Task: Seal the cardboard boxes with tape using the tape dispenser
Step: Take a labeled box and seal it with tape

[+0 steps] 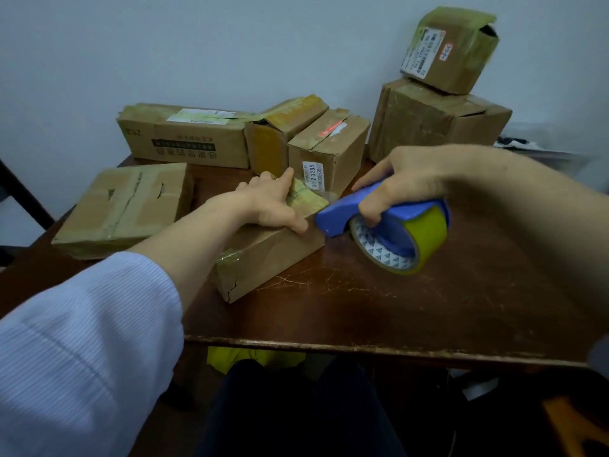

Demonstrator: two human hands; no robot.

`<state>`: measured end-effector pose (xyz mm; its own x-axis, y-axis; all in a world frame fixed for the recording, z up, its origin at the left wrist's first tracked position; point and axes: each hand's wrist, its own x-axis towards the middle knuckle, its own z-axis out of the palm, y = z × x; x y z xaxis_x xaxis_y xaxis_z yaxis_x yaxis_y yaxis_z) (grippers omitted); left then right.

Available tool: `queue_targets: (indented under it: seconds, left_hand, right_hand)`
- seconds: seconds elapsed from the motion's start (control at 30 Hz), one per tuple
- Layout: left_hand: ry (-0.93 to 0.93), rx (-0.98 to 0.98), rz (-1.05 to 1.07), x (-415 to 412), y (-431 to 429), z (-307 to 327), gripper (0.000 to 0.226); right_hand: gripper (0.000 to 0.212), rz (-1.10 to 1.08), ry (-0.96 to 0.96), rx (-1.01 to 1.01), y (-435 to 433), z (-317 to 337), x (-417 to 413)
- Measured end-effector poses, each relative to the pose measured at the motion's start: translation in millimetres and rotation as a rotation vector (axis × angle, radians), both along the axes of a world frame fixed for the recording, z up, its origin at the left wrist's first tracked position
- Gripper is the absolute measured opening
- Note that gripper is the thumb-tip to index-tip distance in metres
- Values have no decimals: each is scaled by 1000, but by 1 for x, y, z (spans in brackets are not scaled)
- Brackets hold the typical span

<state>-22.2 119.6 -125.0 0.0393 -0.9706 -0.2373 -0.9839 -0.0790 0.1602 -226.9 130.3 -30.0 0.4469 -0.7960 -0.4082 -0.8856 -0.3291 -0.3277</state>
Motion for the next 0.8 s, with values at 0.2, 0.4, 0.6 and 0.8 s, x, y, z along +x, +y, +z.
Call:
queue_targets:
  seconds: [0.2, 0.4, 0.6, 0.8]
  left_hand:
    - [11, -6, 11, 0, -1, 0, 118]
    - [11, -6, 19, 2, -2, 0, 115]
    - [6, -16, 43, -3, 2, 1, 119]
    - [53, 41, 179, -13, 11, 8, 149]
  right_hand:
    - [52, 89, 243, 48, 6, -15, 39]
    - [68, 4, 410, -234, -9, 5, 19]
    - [56, -222, 378, -490, -23, -63, -20]
    - [83, -240, 413, -715, -17, -133, -33]
